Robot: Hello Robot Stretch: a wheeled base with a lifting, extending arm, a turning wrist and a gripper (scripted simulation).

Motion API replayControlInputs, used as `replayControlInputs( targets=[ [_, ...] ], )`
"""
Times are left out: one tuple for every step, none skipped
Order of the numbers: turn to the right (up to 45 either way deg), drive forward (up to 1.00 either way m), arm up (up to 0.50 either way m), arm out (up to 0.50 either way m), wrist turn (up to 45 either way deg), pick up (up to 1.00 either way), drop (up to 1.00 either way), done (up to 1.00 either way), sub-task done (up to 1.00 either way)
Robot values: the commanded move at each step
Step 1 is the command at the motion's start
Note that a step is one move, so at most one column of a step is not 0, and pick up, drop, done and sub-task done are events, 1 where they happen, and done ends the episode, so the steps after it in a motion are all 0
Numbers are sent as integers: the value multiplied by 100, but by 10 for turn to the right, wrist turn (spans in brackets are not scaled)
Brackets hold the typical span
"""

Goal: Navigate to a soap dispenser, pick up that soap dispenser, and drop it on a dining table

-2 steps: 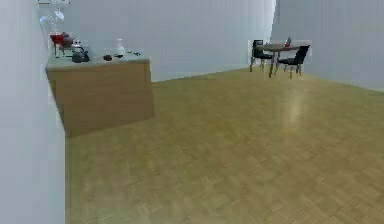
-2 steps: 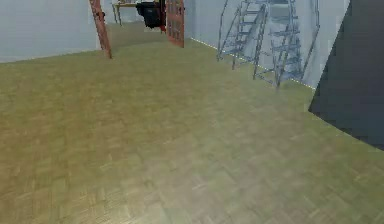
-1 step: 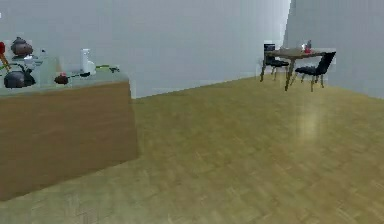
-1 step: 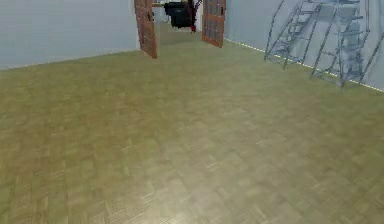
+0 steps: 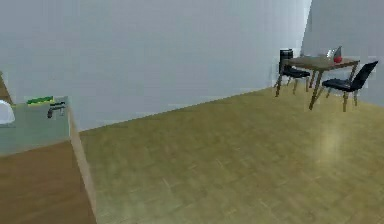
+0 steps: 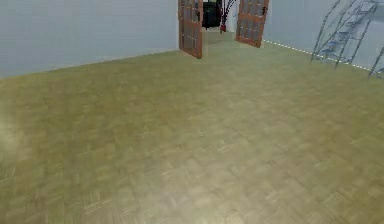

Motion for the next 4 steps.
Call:
replayControlInputs(
  targets=[
    [0,100,0,0,0,0,0,0,0],
    [450,0,0,0,0,0,0,0,0],
    [300,0,0,0,0,0,0,0,0],
    [0,5,0,0,0,0,0,0,0]
  ],
)
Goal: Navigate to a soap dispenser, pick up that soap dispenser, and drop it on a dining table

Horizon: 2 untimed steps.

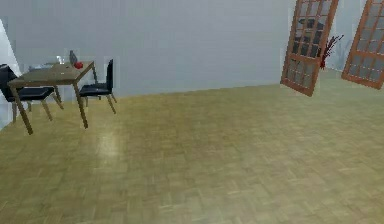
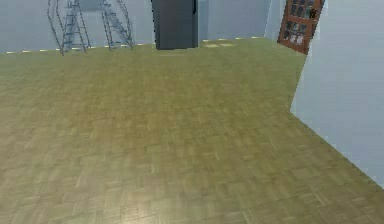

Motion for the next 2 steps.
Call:
replayControlInputs(
  targets=[
    [-450,0,0,0,0,0,0,0,0],
    [-450,0,0,0,0,0,0,0,0]
  ],
)
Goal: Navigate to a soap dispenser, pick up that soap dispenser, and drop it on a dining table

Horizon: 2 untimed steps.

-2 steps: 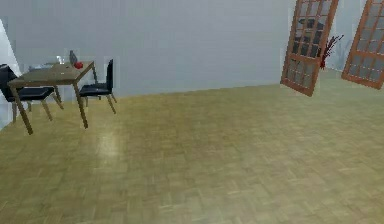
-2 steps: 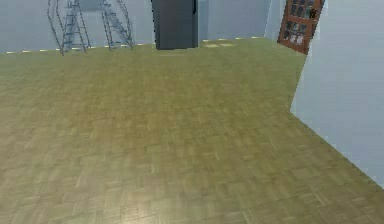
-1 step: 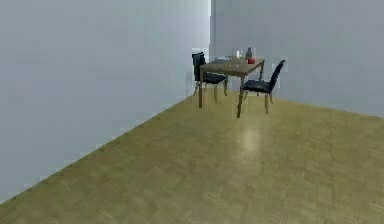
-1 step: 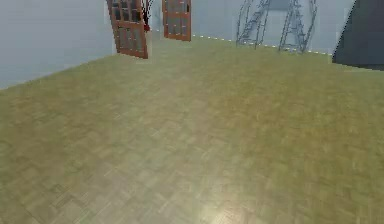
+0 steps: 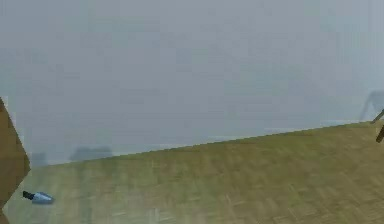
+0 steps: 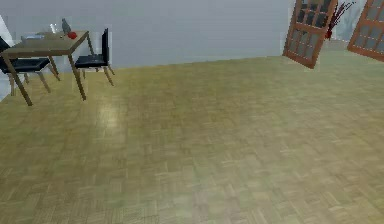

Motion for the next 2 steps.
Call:
replayControlInputs(
  targets=[
    [-120,0,0,0,0,0,0,0,0],
    [0,95,0,0,0,0,0,0,0]
  ],
)
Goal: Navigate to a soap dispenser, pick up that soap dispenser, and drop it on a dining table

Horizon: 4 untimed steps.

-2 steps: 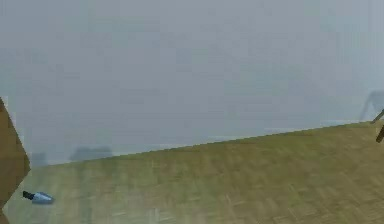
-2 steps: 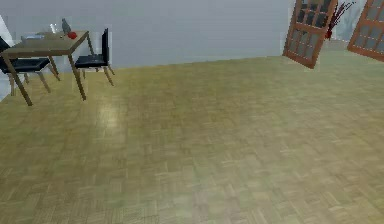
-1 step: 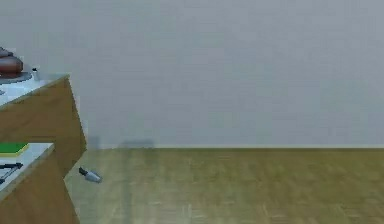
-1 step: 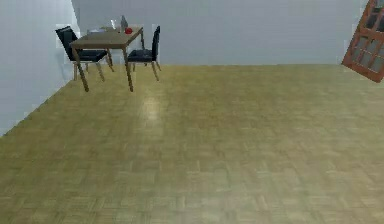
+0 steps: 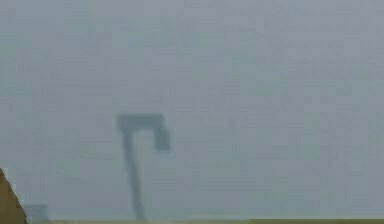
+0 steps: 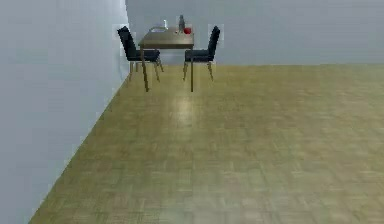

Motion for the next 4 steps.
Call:
replayControlInputs(
  targets=[
    [-450,0,0,0,0,0,0,0,0],
    [-150,0,0,0,0,0,0,0,0],
    [0,65,0,0,0,0,0,0,0],
    [-450,0,0,0,0,0,0,0,0]
  ],
)
